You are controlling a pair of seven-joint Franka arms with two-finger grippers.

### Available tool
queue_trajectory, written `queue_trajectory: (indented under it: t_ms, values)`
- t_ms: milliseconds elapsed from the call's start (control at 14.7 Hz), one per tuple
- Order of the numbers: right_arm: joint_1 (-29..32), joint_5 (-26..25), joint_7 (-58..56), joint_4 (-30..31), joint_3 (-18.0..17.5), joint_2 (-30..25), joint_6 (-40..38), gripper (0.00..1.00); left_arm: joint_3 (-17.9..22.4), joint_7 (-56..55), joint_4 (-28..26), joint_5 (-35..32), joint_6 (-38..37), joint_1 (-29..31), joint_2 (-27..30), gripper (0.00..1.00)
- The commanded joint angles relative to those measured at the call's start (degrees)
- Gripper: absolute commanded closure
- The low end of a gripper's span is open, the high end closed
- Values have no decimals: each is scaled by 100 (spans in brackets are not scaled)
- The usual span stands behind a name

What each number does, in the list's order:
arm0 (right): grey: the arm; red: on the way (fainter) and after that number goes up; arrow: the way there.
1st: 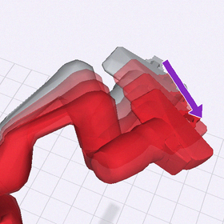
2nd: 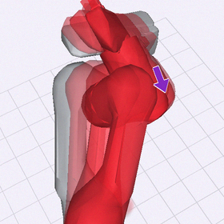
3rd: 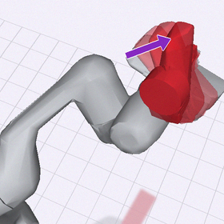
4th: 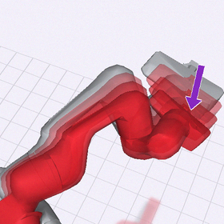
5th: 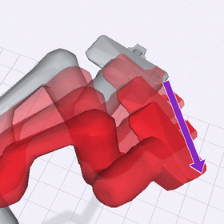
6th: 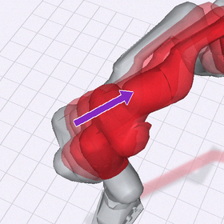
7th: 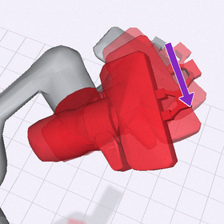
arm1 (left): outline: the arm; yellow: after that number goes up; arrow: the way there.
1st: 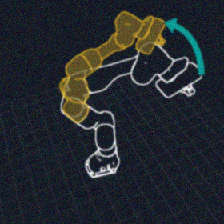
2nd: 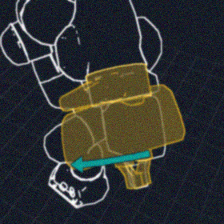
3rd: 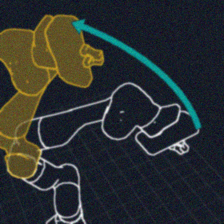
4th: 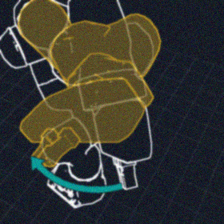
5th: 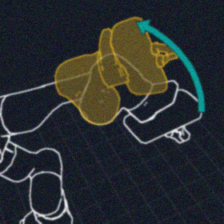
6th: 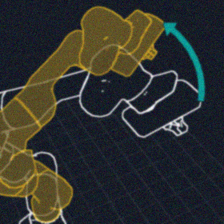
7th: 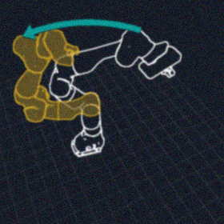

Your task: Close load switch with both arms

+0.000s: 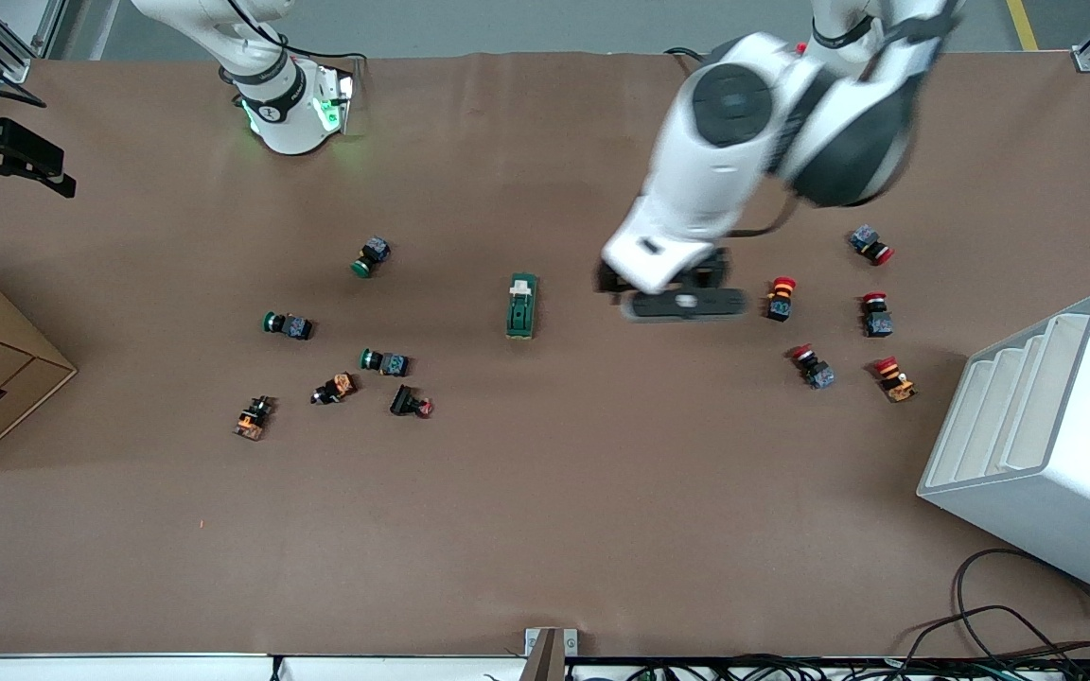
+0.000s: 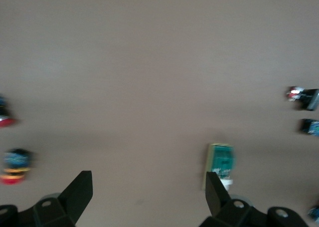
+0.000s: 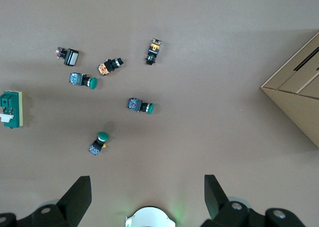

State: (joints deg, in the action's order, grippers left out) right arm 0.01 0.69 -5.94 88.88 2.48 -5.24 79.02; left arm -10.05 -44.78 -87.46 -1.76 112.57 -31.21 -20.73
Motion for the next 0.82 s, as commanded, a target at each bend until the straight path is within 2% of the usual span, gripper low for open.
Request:
queue_trajectory:
  t_ms: [0,136,341,545,614,750]
  values:
    - [-54,-78,14,-11,24,-56,17,0,56,-897,-192,-472,729,-524,-316,0]
    - [-37,-78,32,-11,24,22,17,0,47,-1722,-219,-1227,985,-902,-676,0]
    - [7,-78,-38,15,33,295,69,0,47,-2507,-228,-1669,1704,-1342,-1168,0]
    - [121,-210,-65,-150,68,1216,166,0,47,-3235,-237,-2774,2084,-1669,-1608,3]
    - [356,-132,-82,-186,68,1418,210,0,38,-3543,-289,-3152,2093,-1747,-1696,3]
    - [429,-131,-170,-222,42,1491,367,0,38,-4123,-744,-3776,2242,-1958,-1689,3]
